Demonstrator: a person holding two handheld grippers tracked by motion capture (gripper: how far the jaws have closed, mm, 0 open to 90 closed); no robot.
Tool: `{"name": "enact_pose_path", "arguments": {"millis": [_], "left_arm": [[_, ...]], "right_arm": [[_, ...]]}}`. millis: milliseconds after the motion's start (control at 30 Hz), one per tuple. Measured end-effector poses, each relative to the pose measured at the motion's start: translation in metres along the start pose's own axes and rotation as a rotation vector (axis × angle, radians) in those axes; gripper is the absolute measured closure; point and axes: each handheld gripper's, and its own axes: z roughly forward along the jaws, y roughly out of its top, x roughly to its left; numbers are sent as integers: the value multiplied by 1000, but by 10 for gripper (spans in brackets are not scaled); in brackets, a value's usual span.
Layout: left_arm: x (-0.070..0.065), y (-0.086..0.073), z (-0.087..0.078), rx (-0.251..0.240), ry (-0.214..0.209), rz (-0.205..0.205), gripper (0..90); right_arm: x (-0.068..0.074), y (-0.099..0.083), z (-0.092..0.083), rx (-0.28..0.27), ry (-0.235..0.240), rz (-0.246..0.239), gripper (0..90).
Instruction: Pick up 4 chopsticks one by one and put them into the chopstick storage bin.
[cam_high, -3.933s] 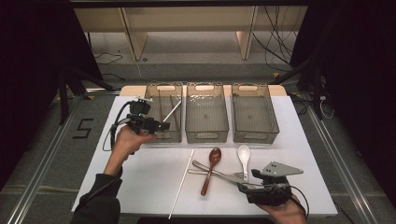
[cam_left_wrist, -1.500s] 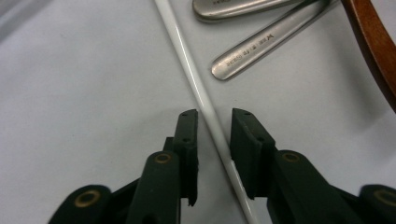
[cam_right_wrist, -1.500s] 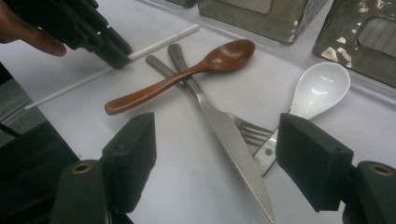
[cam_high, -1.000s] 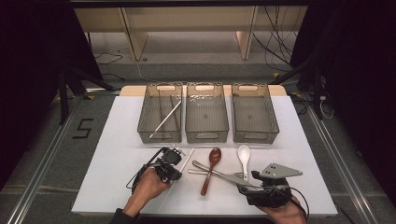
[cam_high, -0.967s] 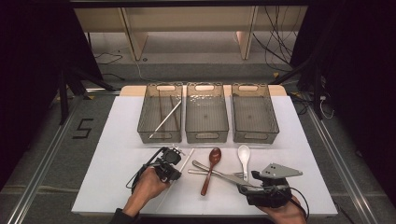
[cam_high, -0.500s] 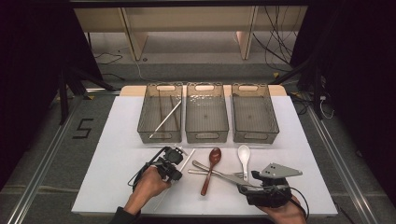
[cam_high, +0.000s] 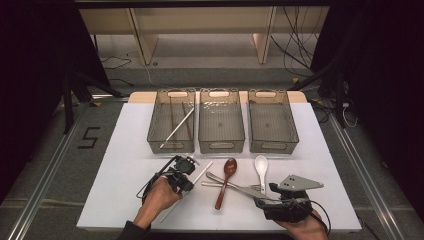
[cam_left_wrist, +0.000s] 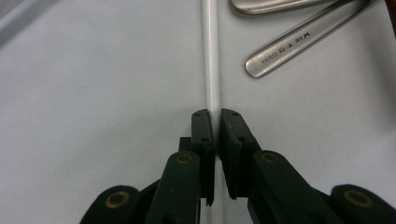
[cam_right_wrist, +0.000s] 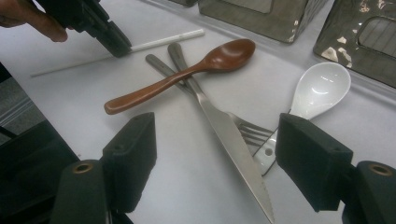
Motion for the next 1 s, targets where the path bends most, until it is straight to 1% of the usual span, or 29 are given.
{"name": "enact_pose_path", "arguments": {"millis": [200,333,400,433,500,533,600,633,700,733,767,867,1000], "left_arm": [[2,-1,0,-23,-8,1,842],[6,-2,-3,-38,-10,1,843],[9,-2,-6,-52,-12,-5,843],[11,-2,-8,-51,-18,-6,843],[13,-3,-11,-66,-27,-9,843],[14,-3,-12,-62,-30,-7,843],[16,-4,-14,-74,-31,-12,843],[16,-4,-15,-67,-37,-8,843],[17,-4,-17,-79,-42,-11,843],[17,-5,-18,-75,-47,-6,843],[18,-5,-20,-85,-51,-7,843],[17,-5,-26,-94,-60,3,843],[16,-5,-37,-117,-73,13,843]], "right_arm": [[0,0,0,0,2,2,302],[-1,0,0,-4,1,1,301],[-1,0,0,-4,0,3,302],[-1,0,-1,-3,0,4,302],[-1,0,-1,-4,0,4,302],[-1,0,-1,-4,1,3,302],[-1,0,-1,-4,0,3,301],[-1,0,-1,-3,0,4,302],[-1,0,-1,-4,0,3,301],[-1,0,-1,-4,-1,2,301],[-1,0,-1,-4,-2,4,301],[-1,0,-1,-4,-1,1,301],[-2,0,-1,-5,-1,3,301]]}}
